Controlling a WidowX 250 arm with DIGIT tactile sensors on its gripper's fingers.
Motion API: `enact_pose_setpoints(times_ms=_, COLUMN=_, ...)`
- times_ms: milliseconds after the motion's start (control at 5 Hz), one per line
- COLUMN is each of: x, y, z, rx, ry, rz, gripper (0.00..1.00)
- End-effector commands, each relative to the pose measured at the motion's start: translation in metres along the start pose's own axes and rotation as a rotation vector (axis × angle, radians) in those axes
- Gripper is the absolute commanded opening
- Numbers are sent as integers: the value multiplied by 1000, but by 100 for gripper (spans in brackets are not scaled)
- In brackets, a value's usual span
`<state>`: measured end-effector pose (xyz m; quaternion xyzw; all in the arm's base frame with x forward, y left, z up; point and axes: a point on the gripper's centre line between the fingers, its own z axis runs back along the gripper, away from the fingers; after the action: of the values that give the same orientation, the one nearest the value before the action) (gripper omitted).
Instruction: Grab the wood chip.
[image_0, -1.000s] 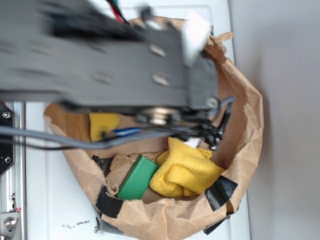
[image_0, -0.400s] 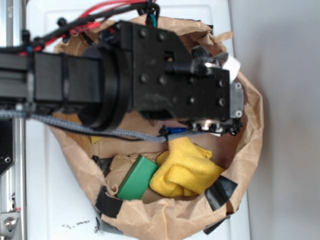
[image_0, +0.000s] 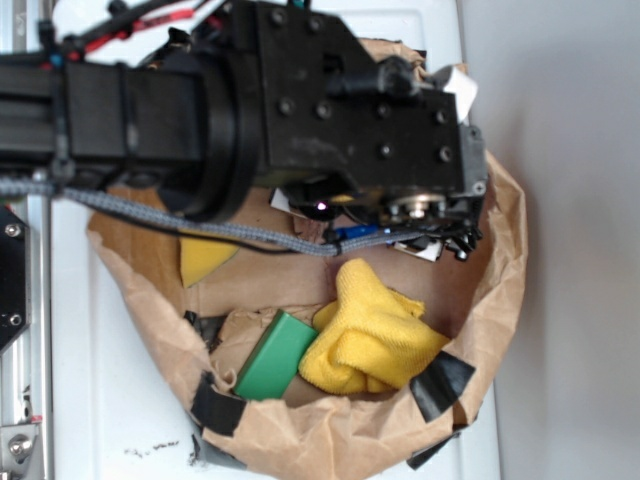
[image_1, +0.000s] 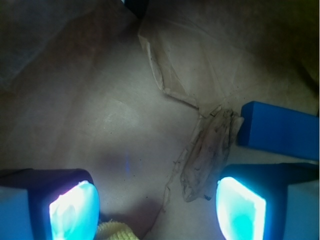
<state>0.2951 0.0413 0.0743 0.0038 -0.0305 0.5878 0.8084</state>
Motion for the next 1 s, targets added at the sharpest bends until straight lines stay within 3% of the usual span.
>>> enact_pose_setpoints(times_ms=0, x=31, y=24, z=23, rx=-99, ry=-50, rz=43, gripper=100)
enact_pose_setpoints(times_ms=400, x=18, y=51, z=27, rx=-120, ry=-62, rz=10, gripper=100)
enact_pose_setpoints(times_ms=600, x=9, y=47, z=25, rx=-85, ry=-70, rz=39, gripper=100)
enact_pose_setpoints(times_ms=800, x=-6, y=52, z=8, rx=-75, ry=-119, rz=59, gripper=100)
